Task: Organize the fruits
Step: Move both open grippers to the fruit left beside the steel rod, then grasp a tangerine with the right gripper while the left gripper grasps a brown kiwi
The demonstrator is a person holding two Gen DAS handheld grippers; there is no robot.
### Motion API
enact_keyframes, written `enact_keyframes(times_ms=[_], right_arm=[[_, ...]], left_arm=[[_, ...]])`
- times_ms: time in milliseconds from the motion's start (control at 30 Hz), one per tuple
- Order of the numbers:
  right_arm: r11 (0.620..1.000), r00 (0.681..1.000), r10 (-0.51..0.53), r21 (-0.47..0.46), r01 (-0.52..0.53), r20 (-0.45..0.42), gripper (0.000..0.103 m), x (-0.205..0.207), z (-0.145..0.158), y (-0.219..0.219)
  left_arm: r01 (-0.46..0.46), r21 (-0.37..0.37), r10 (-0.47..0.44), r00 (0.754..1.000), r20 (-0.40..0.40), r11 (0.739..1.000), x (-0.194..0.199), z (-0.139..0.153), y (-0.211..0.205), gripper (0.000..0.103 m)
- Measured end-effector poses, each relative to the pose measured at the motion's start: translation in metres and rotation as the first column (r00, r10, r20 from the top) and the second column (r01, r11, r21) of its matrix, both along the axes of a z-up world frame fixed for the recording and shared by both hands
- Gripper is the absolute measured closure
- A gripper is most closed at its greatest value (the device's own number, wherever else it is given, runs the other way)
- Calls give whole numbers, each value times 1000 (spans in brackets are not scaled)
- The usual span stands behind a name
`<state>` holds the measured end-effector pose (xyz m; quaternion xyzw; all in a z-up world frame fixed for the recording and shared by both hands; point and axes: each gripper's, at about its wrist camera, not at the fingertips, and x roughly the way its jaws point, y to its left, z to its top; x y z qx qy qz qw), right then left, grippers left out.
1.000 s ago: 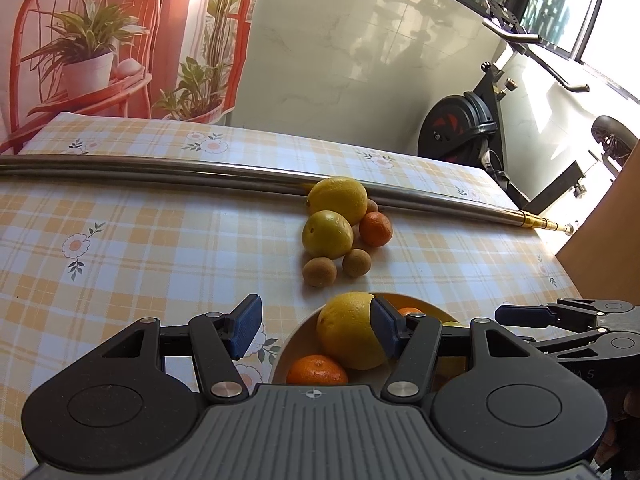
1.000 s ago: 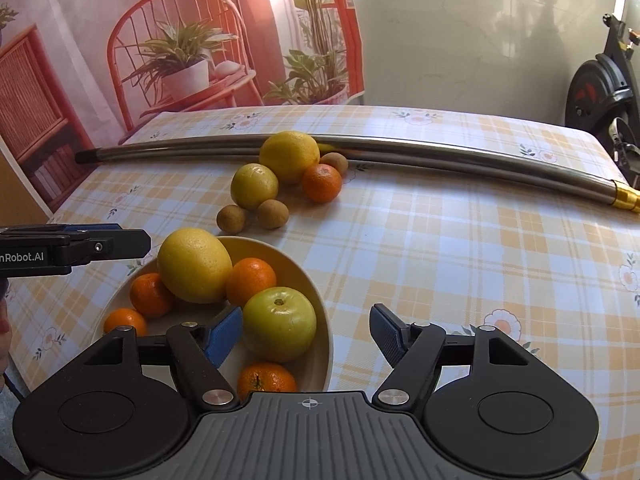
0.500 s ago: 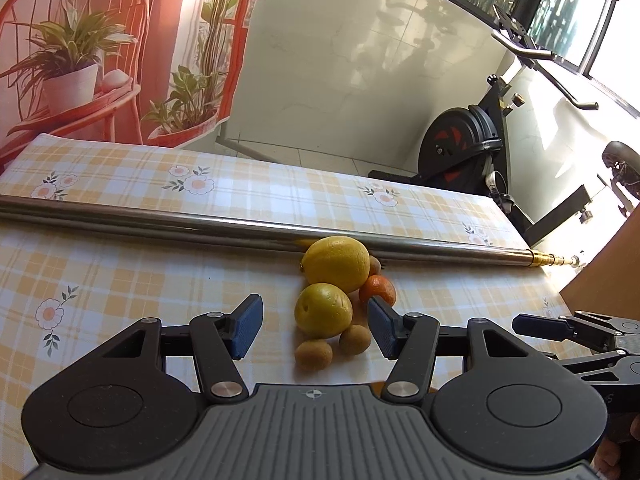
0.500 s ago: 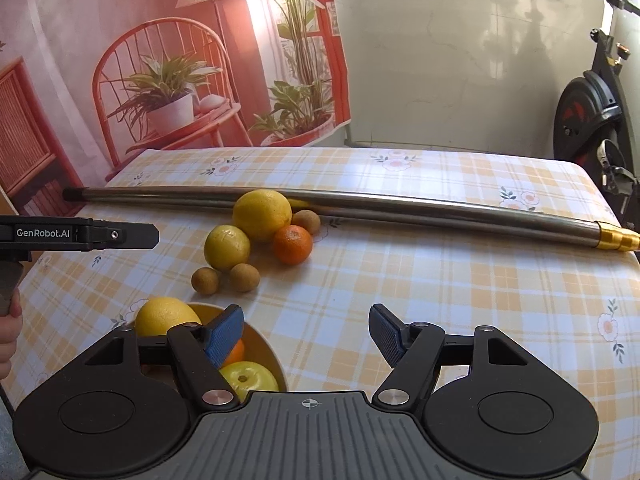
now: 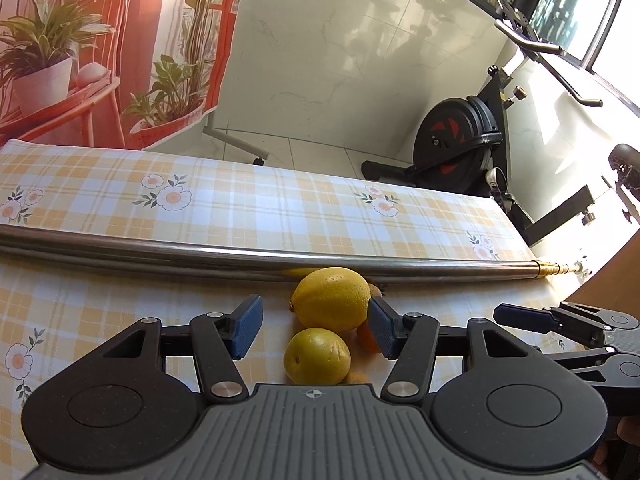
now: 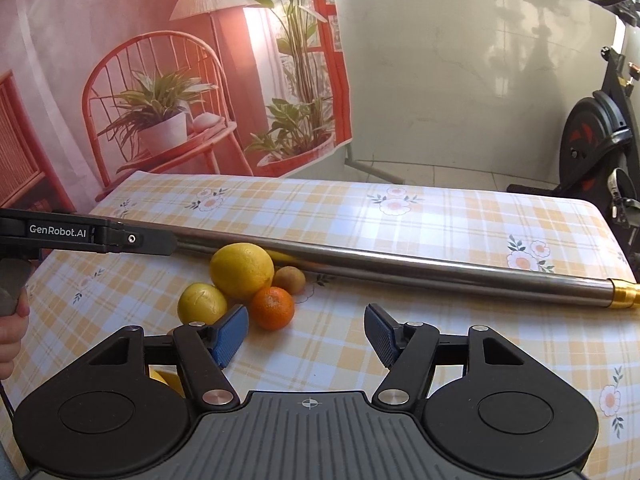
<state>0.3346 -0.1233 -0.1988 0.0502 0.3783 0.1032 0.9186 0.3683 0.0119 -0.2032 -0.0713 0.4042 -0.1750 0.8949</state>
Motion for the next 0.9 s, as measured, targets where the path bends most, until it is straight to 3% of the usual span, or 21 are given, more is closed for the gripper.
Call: enact_keyframes(times_ms=[233, 600, 767, 900], right_arm=[[999, 998, 51, -5, -51, -47, 56, 26, -17, 6], [988, 980, 152, -20, -155, -128, 58, 65, -43, 40], [987, 976, 156, -6, -159, -149, 69, 70, -51, 43], [989, 979, 147, -1, -149, -141, 70, 62, -52, 40]], left_arm=[[11, 4, -11, 999, -41, 1000, 3, -21, 11, 43], [27, -49, -30, 997, -74, 998, 4, -35, 21, 44], [46, -52, -51, 995, -90, 998, 3, -39, 19, 44], [71, -47, -76, 992, -104, 996, 1, -46, 14, 44]])
